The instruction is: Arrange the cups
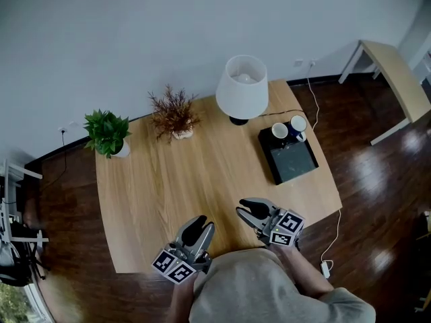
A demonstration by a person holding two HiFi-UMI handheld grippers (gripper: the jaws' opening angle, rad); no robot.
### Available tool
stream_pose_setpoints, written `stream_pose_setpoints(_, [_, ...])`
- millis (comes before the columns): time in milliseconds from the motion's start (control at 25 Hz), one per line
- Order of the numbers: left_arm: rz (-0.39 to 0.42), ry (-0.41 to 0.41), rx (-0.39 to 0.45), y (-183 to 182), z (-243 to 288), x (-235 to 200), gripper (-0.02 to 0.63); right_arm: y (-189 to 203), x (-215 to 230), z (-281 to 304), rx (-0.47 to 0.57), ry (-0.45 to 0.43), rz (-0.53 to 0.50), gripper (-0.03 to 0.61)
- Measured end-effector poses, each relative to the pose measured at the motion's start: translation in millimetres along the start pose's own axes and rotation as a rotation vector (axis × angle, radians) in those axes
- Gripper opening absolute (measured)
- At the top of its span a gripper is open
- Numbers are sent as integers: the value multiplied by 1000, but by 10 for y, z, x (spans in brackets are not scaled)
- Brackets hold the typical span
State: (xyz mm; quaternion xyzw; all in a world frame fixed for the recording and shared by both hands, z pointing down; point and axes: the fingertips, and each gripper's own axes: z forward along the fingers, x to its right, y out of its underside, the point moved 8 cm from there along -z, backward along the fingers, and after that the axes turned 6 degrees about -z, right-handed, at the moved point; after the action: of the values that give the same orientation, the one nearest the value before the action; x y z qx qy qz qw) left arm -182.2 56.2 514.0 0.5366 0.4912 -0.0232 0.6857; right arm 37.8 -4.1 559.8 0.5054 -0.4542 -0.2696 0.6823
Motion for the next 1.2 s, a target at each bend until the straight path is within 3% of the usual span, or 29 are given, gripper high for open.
stream_pose_setpoints(480, [15,29,-12,25,49,45,121,159,-226,88,-7,-68,30,103])
stream_pose_setpoints(1200, [-3,43,-37,75,100,59,122,72,37,-191,26,50,0,101])
